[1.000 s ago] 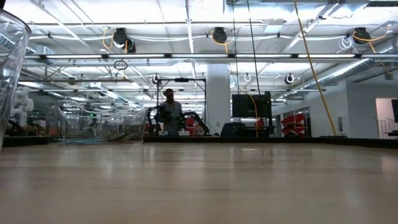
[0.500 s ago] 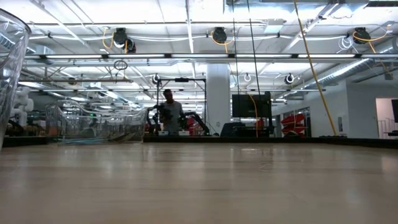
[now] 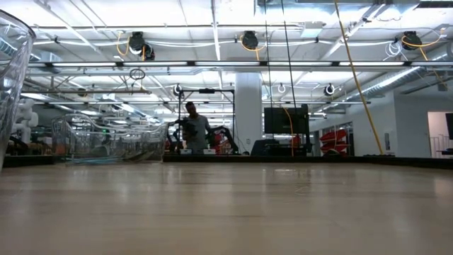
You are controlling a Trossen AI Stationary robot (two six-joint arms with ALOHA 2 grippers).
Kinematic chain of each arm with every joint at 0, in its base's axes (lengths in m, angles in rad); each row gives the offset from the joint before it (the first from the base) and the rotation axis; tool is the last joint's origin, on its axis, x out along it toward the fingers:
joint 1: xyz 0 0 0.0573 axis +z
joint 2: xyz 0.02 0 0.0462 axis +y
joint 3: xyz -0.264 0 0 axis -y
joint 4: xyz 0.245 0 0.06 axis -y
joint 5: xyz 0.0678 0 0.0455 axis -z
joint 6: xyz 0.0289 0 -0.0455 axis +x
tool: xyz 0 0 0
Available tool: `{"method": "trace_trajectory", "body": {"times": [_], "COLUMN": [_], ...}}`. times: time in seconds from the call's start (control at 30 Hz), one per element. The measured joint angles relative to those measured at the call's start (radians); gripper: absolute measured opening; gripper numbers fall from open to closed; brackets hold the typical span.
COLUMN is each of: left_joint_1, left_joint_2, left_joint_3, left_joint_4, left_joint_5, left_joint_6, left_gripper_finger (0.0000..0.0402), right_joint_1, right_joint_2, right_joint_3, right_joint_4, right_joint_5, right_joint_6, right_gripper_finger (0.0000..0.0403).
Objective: Sort silverware by color (type)
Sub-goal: Put the yellow spoon into the bottom left transparent bin
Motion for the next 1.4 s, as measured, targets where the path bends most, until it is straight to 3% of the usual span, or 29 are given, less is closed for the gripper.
{"method": "trace_trajectory", "body": {"times": [0.53,1.07,1.4], "left_joint_1": [-0.236,-0.241,-0.27], "left_joint_2": [-0.003,-0.002,0.023], "left_joint_3": [-0.28,-0.444,-0.459], "left_joint_4": [0.302,0.51,0.599], "left_joint_5": [0.086,0.094,0.084], "left_joint_6": [-0.194,-0.292,-0.366], "left_gripper_finger": [0.0056,0.0056,0.0056], "right_joint_1": [-0.002,0.0,0.003], "right_joint_2": [0.0,0.0,0.009], "right_joint_3": [0.0,0.0,-0.001], "right_joint_4": [-0.001,-0.001,-0.001], "right_joint_5": [0.007,0.023,0.022], "right_joint_6": [0.062,0.066,0.061], "right_gripper_finger": [0.0139,0.0139,0.0139]}}
